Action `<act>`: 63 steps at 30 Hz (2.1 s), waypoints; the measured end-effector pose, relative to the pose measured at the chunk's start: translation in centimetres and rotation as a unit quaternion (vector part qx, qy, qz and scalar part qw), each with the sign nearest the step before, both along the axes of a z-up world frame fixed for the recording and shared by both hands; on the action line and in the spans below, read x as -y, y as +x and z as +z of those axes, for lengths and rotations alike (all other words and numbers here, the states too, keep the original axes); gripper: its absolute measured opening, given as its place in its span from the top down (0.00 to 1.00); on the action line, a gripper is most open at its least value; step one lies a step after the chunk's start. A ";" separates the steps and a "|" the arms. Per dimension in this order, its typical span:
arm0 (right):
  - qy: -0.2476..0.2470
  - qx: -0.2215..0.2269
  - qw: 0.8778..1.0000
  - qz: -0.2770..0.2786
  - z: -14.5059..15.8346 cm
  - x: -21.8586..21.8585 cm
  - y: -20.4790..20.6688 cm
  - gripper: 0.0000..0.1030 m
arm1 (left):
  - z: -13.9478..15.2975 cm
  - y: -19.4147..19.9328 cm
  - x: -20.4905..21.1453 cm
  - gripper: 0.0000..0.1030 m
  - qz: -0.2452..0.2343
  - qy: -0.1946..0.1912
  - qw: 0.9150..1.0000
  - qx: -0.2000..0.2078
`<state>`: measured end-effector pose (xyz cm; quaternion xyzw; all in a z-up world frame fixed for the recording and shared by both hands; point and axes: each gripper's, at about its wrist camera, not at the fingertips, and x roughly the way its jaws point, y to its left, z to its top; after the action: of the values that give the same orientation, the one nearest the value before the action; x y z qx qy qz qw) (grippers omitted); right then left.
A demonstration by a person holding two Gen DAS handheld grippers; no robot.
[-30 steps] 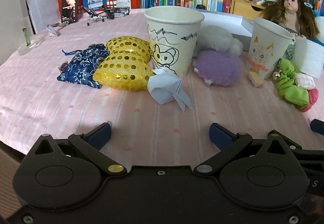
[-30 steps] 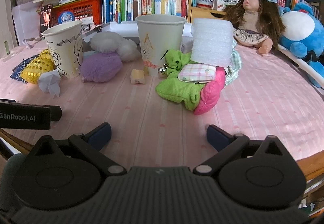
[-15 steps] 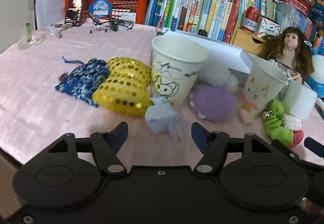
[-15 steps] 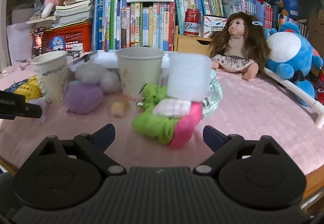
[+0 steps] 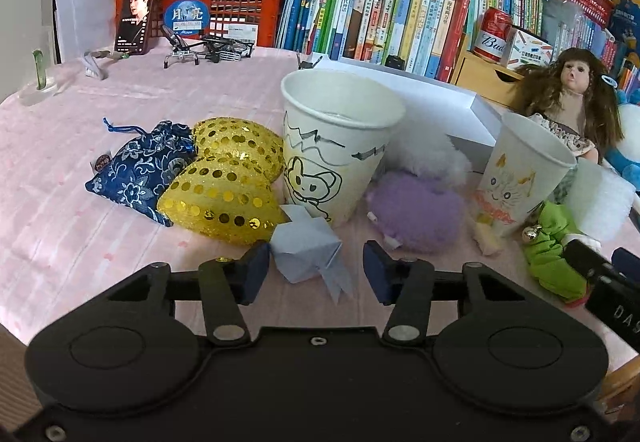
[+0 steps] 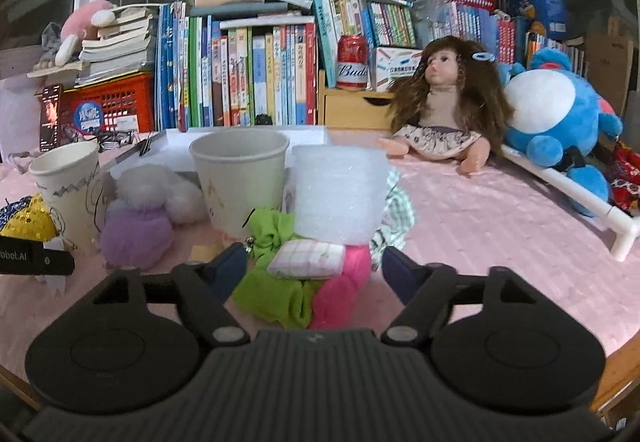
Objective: Organize soft objects
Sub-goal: 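Move left tool to the white folded paper while right tool approaches the small tied packet, then close left tool on the white folded paper while right tool grasps and lifts the tied packet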
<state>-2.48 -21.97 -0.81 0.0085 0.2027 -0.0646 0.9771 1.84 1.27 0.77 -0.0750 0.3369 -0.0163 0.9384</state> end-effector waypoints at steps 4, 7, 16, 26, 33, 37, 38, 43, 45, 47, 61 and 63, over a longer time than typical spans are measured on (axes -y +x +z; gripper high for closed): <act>-0.015 0.001 1.000 -0.001 0.2 -0.3 0.2 0.38 | 0.0 0.1 0.0 0.58 0.003 0.003 1.000 0.002; -0.021 -0.012 1.000 0.002 -0.1 -0.4 0.8 0.44 | 0.0 0.1 0.0 0.64 0.000 0.004 1.000 -0.001; -0.051 -0.004 0.999 0.010 0.3 -1.2 -0.2 0.72 | 1.2 -1.6 0.7 0.66 -0.016 0.021 0.999 0.026; -0.041 0.008 0.997 0.061 1.4 -1.7 -2.4 0.79 | 1.8 -3.4 1.0 0.66 -0.049 0.004 0.999 0.021; -0.020 -0.027 0.991 0.129 0.7 -2.8 -3.0 0.79 | 1.4 -3.7 1.0 0.65 -0.054 0.001 0.998 0.011; -0.025 -0.052 0.987 0.152 -0.3 -3.7 -2.9 0.70 | 1.1 -3.6 1.1 0.65 -0.056 0.006 0.998 0.006; -0.026 -0.057 0.986 0.154 -0.5 -3.8 -2.9 0.68 | 1.0 -3.5 1.1 0.65 -0.057 0.007 0.998 0.006; -0.036 -0.067 0.985 0.156 -1.0 -3.7 -2.8 0.52 | 0.7 -3.5 1.1 0.65 -0.059 0.012 0.998 0.006; -0.029 -0.071 0.984 0.159 -1.0 -3.5 -2.7 0.46 | 0.7 -3.5 1.1 0.61 -0.060 0.012 0.998 0.007; -0.017 -0.074 0.984 0.161 -1.1 -3.3 -2.6 0.43 | 0.7 -3.6 1.1 0.59 -0.060 0.013 0.998 0.008; -0.030 -0.107 0.992 0.057 -1.5 -0.4 -1.4 0.39 | 0.4 -3.8 1.0 0.45 -0.061 0.020 0.998 0.009; -0.024 -0.103 0.992 0.065 -1.4 -0.1 -1.7 0.39 | 0.3 -3.8 0.9 0.39 -0.061 0.015 0.998 0.009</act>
<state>-4.22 -21.83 -2.23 -0.0347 0.3012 -0.0067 0.9529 -2.00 0.41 1.08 -0.0404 0.3328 -0.0687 0.9396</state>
